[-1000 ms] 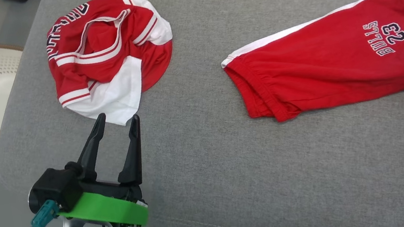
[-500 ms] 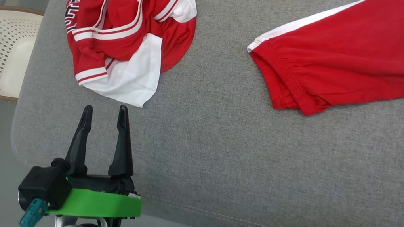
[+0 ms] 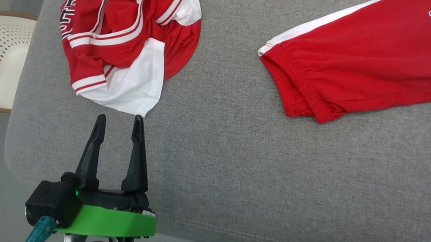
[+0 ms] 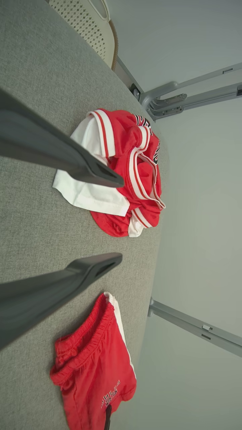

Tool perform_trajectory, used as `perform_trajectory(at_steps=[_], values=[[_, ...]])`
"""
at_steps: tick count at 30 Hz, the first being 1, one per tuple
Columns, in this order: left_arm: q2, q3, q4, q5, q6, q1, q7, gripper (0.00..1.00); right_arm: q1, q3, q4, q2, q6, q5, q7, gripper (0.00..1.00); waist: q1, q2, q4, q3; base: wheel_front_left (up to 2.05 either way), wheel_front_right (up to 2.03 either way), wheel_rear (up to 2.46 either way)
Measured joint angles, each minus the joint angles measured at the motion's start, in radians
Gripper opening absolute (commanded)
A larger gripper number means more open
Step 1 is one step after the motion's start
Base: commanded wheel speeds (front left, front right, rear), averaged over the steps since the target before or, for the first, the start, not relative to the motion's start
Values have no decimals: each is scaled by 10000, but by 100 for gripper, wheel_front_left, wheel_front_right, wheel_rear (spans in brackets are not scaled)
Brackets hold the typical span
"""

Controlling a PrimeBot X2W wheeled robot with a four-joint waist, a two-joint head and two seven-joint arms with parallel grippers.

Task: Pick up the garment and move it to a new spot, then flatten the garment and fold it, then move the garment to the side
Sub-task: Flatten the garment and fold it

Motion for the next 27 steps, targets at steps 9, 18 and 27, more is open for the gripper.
perform_trajectory(at_steps=[9, 18, 27], values=[[-90, 86, 4, 82, -115, 57, 0, 100, -405, 104, 186, 207, 316, 238, 117, 0, 0, 0, -27, 179, 0, 0, 0], [-150, 571, 107, 109, -113, 143, 0, 100, -557, -230, 380, 1356, 1149, 1599, 117, 0, 0, 0, -312, -65, 0, 0, 0], [-190, 880, 232, 111, -207, 460, 0, 100, -21, -497, 332, 1973, 1641, 2385, -104, 0, 0, 0, -1053, -489, 0, 0, 0]])
